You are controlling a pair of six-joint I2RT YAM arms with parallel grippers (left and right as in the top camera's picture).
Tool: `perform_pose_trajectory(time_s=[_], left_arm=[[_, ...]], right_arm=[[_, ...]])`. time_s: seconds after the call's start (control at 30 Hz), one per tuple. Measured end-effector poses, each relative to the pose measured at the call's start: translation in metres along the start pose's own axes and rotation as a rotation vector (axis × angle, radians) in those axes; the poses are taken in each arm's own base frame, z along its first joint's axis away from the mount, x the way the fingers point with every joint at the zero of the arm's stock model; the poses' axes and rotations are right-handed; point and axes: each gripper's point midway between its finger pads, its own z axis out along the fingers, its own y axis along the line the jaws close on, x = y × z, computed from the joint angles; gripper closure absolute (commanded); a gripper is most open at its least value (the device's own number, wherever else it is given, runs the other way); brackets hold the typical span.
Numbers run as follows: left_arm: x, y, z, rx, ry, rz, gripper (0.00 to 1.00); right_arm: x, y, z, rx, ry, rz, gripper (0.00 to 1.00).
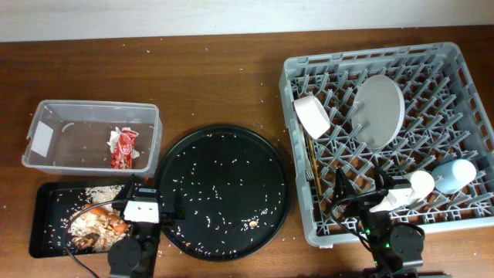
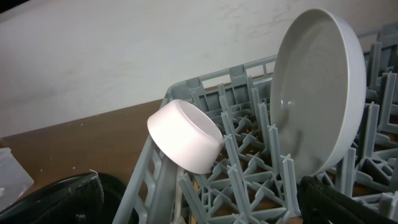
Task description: Sort waste into correct bins and load items into the dishwasher rack
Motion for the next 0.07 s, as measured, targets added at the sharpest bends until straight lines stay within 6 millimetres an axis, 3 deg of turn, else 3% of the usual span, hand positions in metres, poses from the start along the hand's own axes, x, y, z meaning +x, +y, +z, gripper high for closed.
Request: perform_pose_trajectory(time_s=[0.07], left_arm=[[0.0, 0.0, 0.0, 0.0, 0.0, 0.0, 0.01]], right_arm=[[0.0, 0.0, 0.0, 0.0, 0.0, 0.0, 0.01]])
